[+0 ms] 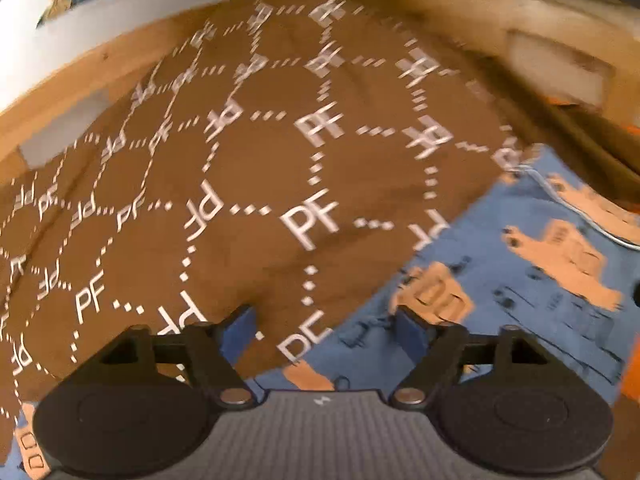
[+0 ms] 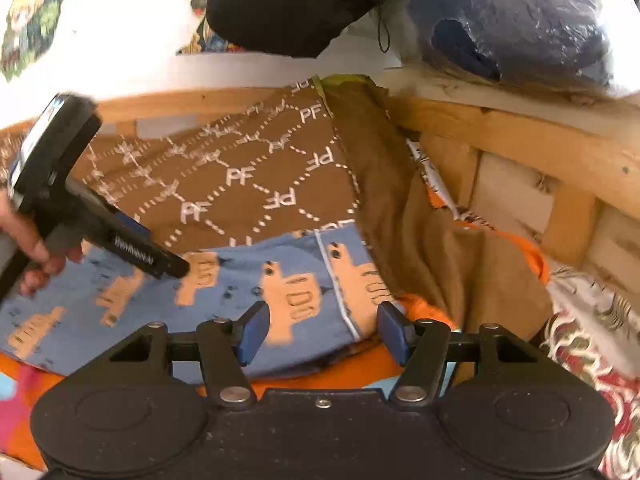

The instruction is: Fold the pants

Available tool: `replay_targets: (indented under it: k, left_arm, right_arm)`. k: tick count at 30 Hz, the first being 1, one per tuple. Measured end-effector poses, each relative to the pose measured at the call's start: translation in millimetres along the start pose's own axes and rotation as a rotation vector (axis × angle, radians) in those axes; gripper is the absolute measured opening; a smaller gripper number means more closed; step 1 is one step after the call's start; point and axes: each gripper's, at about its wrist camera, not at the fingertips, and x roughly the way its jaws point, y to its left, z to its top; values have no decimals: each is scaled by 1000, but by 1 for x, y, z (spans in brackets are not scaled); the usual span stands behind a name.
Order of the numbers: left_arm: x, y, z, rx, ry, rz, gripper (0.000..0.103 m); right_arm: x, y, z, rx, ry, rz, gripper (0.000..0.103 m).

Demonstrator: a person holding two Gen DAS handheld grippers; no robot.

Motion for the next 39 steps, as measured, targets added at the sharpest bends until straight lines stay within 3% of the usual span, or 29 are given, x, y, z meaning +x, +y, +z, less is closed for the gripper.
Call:
replay_targets:
  k: [4,8,14,18,22,28,34,39]
  left_arm:
    - [-4,3,3,-70,15,8,87]
    - [-25,-6,12,-16,1,6,88]
    - [-55,-18,55,8,46,-20,96]
    - [-60,-30,96,47,122,4,98]
    - [-63,-43,119,130,106,20,103]
    - [-38,-53,114,150,44,-43,102]
    - [-9,-50,99,209,33,-64,100]
    - [2,-45,96,182,38,-95,100]
  right_arm:
    - [4,0,0,-22,8,-52,62]
    - [-2,-4,7,15,-9,-51,66]
    - [-5,-8,10,54,0,-2,86]
    - [-7,-7,9,60,19,16,91]
    - [-5,-8,10,71,27,35,95]
    - [3,-16,11,47,43,49,95]
    - [3,-16,9,47,54,53,94]
    - [3,-14,5,90,63,79,93]
